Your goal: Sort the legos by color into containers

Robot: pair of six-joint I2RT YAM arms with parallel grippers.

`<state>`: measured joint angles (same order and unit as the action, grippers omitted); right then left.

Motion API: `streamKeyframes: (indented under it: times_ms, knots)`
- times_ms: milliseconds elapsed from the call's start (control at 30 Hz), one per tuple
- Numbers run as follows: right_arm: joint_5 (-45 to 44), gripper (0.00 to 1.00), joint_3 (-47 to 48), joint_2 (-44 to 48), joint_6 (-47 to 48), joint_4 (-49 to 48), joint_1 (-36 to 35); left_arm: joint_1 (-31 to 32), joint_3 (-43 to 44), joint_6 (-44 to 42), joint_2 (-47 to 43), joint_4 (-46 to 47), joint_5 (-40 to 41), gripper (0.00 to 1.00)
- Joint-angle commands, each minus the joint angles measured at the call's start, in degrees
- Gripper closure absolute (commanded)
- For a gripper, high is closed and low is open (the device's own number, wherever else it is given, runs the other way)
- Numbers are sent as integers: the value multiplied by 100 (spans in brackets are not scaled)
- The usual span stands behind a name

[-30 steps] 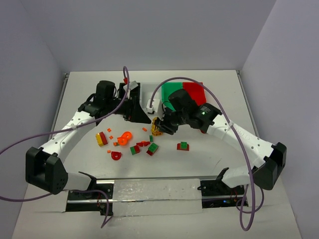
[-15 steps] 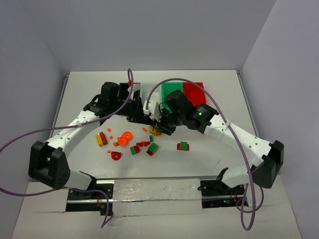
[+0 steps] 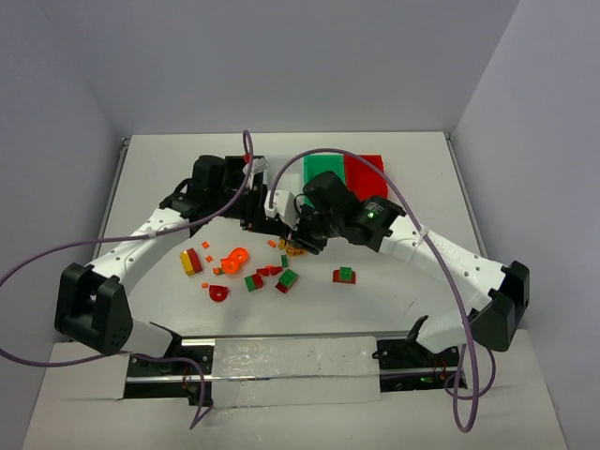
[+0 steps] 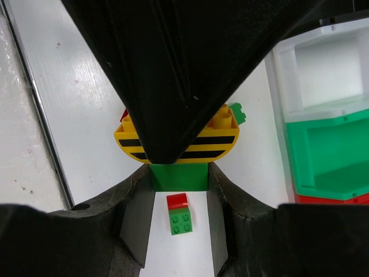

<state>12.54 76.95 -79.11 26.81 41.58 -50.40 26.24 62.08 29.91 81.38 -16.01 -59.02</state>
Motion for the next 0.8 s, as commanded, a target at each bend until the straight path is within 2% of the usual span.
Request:
streamKeyframes:
  times_ms: [0, 167, 233, 267, 367, 433, 533, 567, 767]
  knots:
    - [-97, 92, 329, -8, -43, -194, -84, 48, 33, 31, 71, 210, -135, 28]
    - [-184, 93, 272, 1, -35, -225, -101, 54, 41, 15, 49, 201, -109, 41]
    - [-224, 94, 252, 17, -43, -263, -101, 56, -1, 48, 36, 261, -142, 50]
    - [-241, 94, 227, 26, -36, -288, -101, 49, -19, 89, 20, 288, -168, 59]
    - [-296, 98, 172, 54, -18, -335, -110, 39, -82, 174, 27, 407, -286, 73]
    - [-315, 100, 144, 72, -8, -362, -119, 39, -118, 254, 35, 512, -365, 76]
    - [-340, 100, 83, 133, 35, -414, -119, 30, -135, 322, 27, 555, -399, 89]
    - [-357, 100, 41, 150, 44, -414, -110, -4, -127, 254, 10, 496, -357, 100]
    - [-500, 100, -228, 345, 115, -451, -110, -475, -364, 247, -238, 550, -266, 100]
